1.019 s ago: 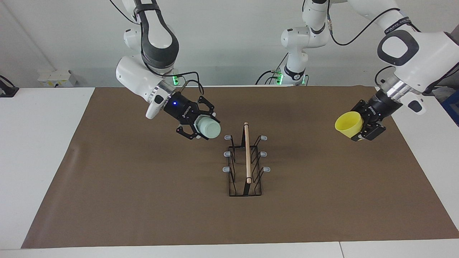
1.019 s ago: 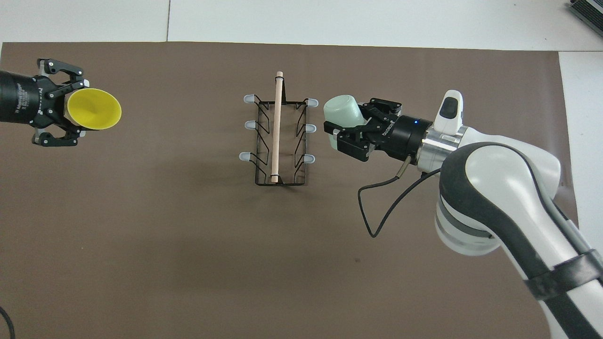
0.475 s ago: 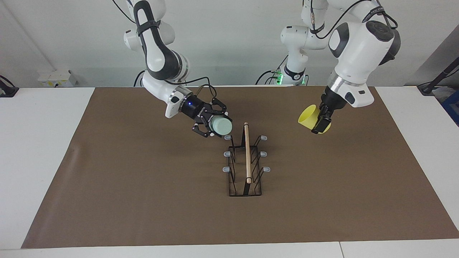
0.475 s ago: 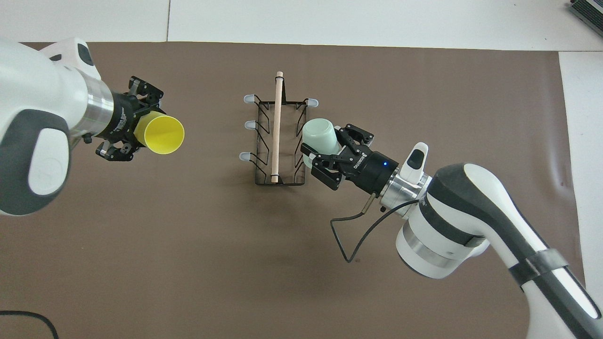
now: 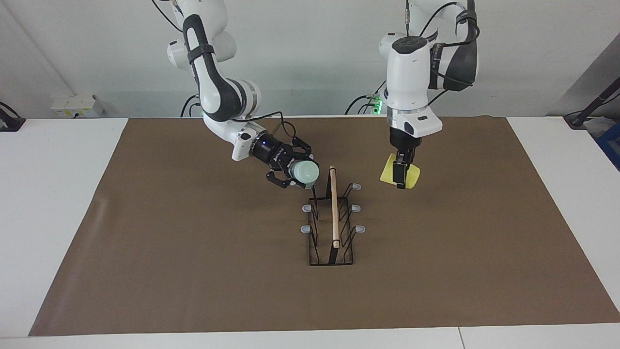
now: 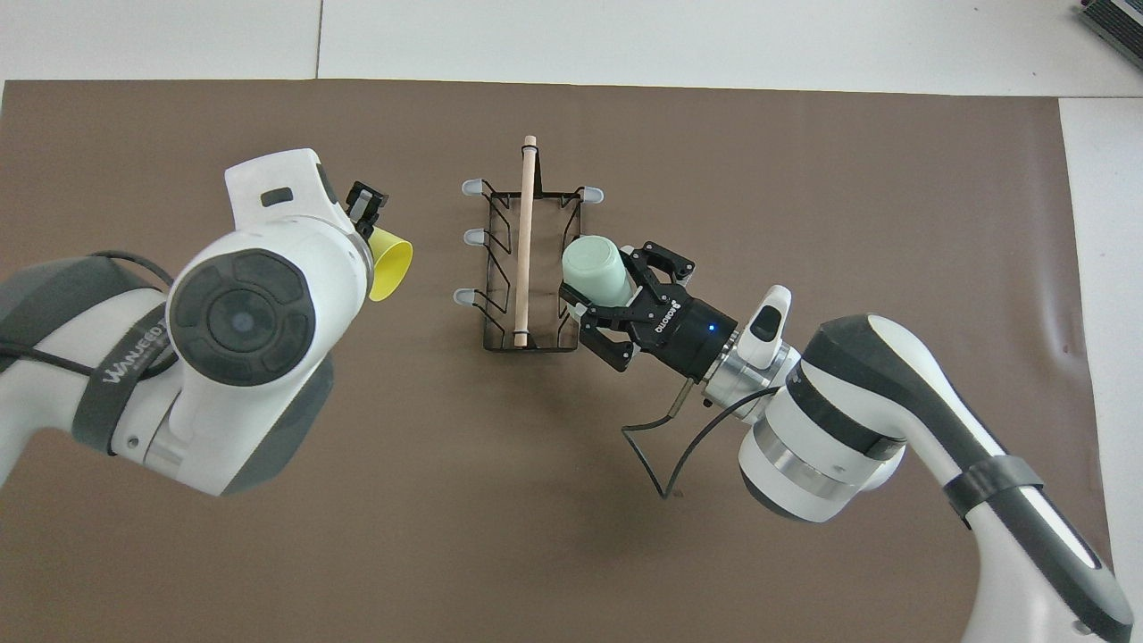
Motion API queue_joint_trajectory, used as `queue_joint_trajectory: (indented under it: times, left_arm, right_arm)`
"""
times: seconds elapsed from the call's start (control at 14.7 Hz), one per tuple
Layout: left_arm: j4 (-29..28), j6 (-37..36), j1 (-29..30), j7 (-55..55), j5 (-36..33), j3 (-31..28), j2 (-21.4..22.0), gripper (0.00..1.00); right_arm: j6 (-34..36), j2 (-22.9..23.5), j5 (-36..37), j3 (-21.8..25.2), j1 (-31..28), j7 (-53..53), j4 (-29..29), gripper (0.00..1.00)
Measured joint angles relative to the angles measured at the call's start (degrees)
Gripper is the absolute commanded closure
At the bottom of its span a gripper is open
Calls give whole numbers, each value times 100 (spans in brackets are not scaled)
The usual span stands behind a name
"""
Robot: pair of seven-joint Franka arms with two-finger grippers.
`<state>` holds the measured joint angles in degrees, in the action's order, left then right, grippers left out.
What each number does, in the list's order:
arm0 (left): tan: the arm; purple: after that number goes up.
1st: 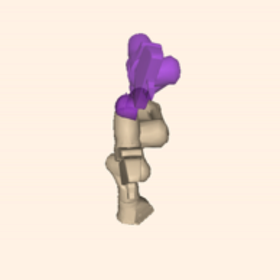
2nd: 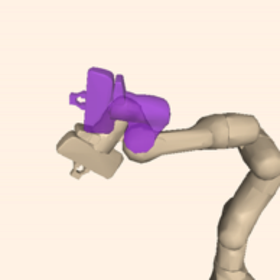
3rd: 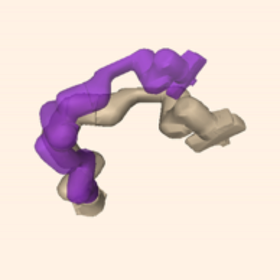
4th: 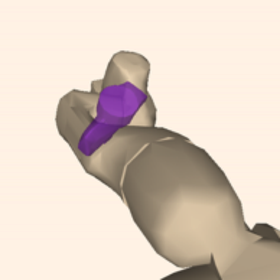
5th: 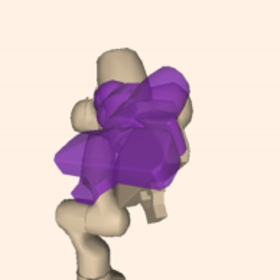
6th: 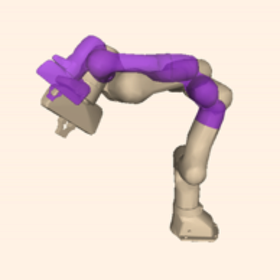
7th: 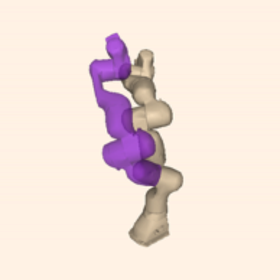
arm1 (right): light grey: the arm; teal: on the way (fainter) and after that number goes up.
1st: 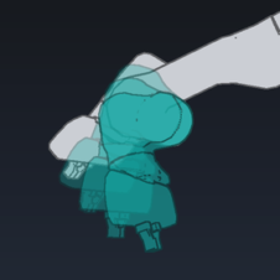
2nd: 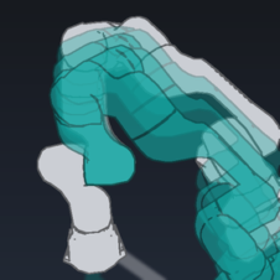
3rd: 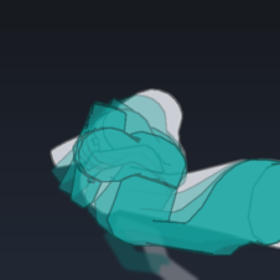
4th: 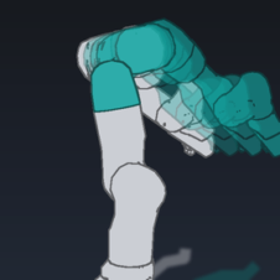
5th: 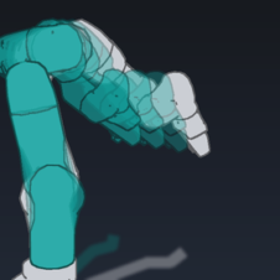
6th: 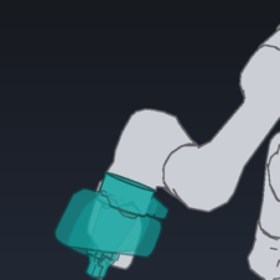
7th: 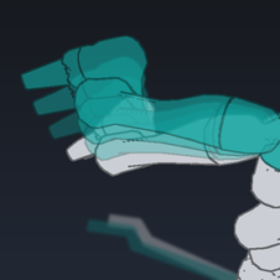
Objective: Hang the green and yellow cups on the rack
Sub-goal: 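Hang the green cup and yellow cup on the rack pegs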
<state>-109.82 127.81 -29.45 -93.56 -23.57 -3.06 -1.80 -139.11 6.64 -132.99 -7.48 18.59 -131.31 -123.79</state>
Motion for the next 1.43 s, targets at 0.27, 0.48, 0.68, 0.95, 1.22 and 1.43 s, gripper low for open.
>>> queue_joint_trajectory:
  times: [0.27, 0.48, 0.68, 0.95, 1.22, 1.43]
  left_arm:
    - [-294, 138, -403, -233, -1522, 10, -33, 100]
    - [-390, 280, -577, -472, -2215, 13, -91, 100]
    - [-451, 301, -712, -585, -2621, 9, -185, 100]
    - [-468, 306, -869, -1192, -3226, 8, -516, 100]
    - [-418, 307, -941, -1236, -3345, 6, -649, 100]
    - [-400, 294, -1057, -1351, -3509, -2, -698, 100]
  right_arm:
    - [6, 70, -53, 0, 1, -325, -18, 100]
    - [6, 75, -204, 0, 5, -458, -16, 100]
    - [6, 75, -268, -3, 26, -527, -16, 100]
    - [-52, 90, -366, -7, 136, -607, -10, 100]
    - [-245, 132, -381, -5, 146, -689, 60, 100]
    - [-311, 214, -382, -6, 180, -695, 148, 100]
